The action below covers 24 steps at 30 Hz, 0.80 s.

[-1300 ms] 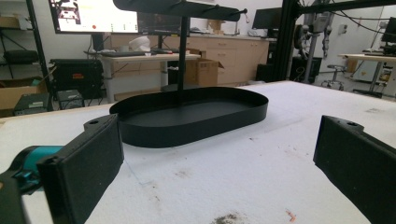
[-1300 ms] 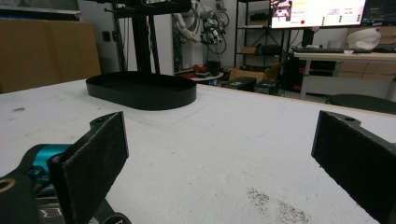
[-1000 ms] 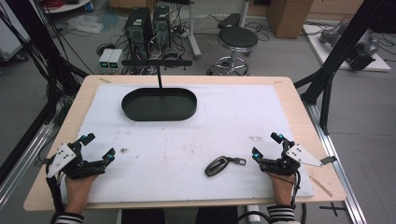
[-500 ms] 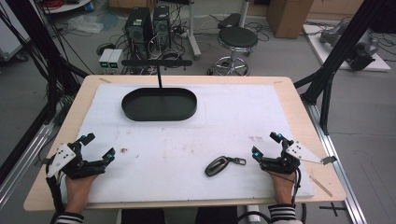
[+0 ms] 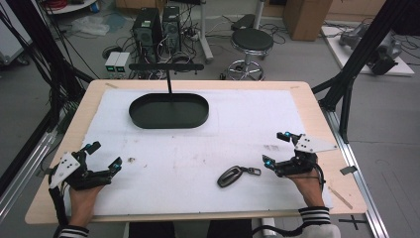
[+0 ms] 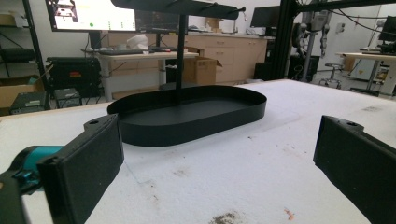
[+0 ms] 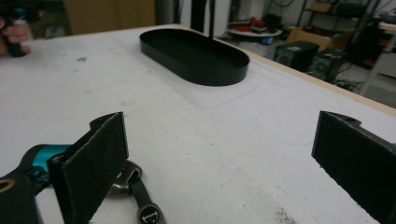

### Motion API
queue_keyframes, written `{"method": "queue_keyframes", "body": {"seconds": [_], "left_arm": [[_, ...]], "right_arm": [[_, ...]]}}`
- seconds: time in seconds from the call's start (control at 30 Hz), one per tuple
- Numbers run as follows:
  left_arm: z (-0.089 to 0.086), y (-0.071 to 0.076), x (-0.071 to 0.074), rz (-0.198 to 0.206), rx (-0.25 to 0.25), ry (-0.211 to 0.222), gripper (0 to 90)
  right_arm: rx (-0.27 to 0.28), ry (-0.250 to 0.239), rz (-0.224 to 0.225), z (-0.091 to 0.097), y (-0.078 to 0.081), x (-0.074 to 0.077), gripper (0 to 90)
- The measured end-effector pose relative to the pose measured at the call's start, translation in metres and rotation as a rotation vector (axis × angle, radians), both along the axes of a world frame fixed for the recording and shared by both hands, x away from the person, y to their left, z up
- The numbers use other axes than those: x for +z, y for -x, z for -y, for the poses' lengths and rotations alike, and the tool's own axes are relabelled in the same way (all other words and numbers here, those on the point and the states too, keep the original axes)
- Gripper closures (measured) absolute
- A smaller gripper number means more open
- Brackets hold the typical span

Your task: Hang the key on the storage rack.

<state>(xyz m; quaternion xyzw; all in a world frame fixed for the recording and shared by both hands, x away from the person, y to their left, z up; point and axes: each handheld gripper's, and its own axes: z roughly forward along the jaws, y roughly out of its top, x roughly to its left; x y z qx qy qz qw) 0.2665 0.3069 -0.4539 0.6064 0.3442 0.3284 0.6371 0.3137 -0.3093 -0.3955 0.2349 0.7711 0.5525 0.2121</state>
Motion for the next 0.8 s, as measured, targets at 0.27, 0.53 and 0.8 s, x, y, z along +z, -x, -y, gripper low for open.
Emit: {"method": "queue_keyframes", "body": {"seconds": [0.27, 0.53, 0.8], "left_arm": [[0.000, 0.000, 0.000, 0.003, 0.000, -0.002, 2.1], [0.000, 0.000, 0.000, 0.001, -0.002, -0.005, 2.1], [0.000, 0.000, 0.000, 0.000, -0.001, -0.005, 2.1]], "right_arm": [[0.120, 0.118, -0.051, -0.015, -0.012, 0.022, 2.6], [0.223, 0.281, -0.093, -0.035, -0.023, 0.027, 2.6], [0.308, 0.386, -0.109, -0.053, -0.028, 0.025, 2.6]]}}
